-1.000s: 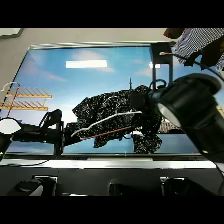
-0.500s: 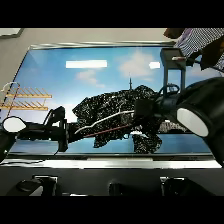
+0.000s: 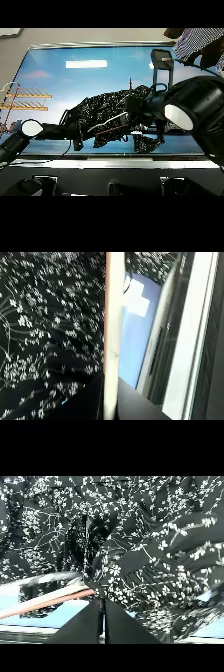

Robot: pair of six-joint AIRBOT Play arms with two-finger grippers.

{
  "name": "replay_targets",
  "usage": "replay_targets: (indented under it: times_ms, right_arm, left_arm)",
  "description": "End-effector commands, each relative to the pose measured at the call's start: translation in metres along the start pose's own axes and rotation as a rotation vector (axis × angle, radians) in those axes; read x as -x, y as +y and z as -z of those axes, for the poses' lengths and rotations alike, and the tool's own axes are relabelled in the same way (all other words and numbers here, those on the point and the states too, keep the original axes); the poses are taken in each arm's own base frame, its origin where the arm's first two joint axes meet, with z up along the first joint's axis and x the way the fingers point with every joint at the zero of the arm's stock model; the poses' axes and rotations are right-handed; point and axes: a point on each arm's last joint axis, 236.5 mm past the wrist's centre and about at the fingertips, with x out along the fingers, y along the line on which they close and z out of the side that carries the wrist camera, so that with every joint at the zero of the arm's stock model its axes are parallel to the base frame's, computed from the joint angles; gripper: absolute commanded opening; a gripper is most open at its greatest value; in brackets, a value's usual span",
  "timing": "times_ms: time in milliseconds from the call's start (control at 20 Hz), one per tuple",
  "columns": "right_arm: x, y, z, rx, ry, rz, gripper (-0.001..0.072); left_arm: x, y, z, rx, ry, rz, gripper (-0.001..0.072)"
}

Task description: Fold the clothes and pants, and hang the long-sleeved shirts on hangers.

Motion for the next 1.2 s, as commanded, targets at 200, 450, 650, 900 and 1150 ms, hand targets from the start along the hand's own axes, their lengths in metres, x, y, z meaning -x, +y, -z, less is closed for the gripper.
replay_targets:
  times_ms: [200,450,650,900,1150]
  right_arm:
    - [0.002,0.007,0.005,-0.006,0.019,-0.033,0.0031]
    - [0.001,0.004,0.002,-0.005,0.006,-0.018,0.0033]
    - [0.001,-0.001,-0.001,-0.004,-0.005,0.001,0.0216]
    - [0.005,-0.006,0.002,-0.006,0.001,0.014,0.0504]
    - [0.064,-0.104,-0.039,-0.242,-0.240,0.250,0.0505]
  left_arm:
    - [-0.022,0.006,-0.023,0.061,-0.081,-0.048,0.0030]
    - [-0.026,-0.001,-0.026,0.053,-0.086,-0.033,0.0029]
    - [-0.025,-0.002,-0.028,0.054,-0.089,-0.031,0.0029]
    - [-0.025,-0.002,-0.028,0.054,-0.090,-0.032,0.0029]
    - [-0.025,-0.001,-0.028,0.054,-0.091,-0.035,0.0029]
